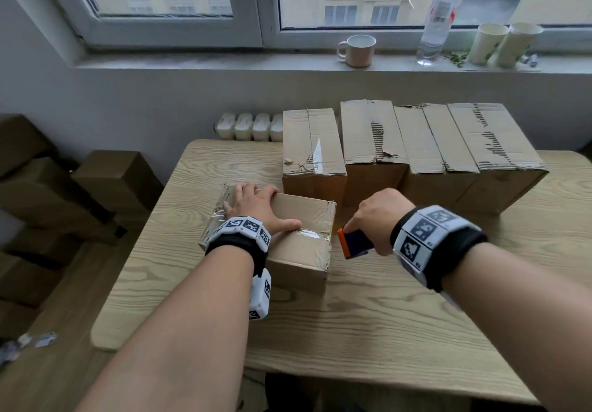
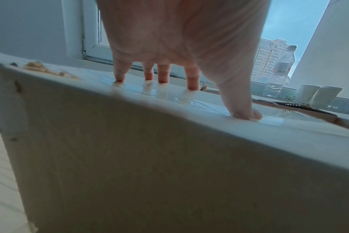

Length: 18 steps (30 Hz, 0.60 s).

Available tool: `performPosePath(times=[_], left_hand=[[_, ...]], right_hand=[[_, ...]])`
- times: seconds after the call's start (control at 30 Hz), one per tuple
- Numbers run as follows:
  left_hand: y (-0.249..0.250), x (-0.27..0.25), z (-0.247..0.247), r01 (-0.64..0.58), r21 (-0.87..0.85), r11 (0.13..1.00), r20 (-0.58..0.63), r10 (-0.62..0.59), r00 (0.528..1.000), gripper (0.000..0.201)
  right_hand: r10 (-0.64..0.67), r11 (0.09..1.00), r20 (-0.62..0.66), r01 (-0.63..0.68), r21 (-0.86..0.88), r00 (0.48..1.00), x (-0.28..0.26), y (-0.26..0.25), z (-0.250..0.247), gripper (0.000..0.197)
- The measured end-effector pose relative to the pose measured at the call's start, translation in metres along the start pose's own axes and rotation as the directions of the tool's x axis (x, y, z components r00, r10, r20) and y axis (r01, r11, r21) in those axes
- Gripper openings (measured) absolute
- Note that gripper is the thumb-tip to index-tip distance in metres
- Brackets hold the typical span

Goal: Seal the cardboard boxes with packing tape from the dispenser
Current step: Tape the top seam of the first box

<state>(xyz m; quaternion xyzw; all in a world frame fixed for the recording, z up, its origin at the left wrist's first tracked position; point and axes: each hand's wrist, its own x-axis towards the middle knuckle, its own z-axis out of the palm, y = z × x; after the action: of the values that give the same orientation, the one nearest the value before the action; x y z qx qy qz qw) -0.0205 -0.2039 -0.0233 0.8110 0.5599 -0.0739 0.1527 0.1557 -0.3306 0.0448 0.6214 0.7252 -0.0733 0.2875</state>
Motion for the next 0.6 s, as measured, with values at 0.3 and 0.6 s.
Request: performPosePath(times=[0.3, 0.6], left_hand=[[0.031, -0.002, -0.034, 0.113, 0.209, 0.971, 0.252, -0.165, 0.954, 0.069], [0.065, -0.002, -0.024, -0.356, 0.046, 0.933, 0.401, 0.309, 0.862, 0.103]], right_hand=[[0.233, 0.959, -0.066, -0.217, 0.182, 0.97, -0.013, 0.031, 0.013, 0.053], [0.356, 0.885, -0.116, -0.296, 0.359, 0.927, -0.034, 0.045, 0.015, 0.066]])
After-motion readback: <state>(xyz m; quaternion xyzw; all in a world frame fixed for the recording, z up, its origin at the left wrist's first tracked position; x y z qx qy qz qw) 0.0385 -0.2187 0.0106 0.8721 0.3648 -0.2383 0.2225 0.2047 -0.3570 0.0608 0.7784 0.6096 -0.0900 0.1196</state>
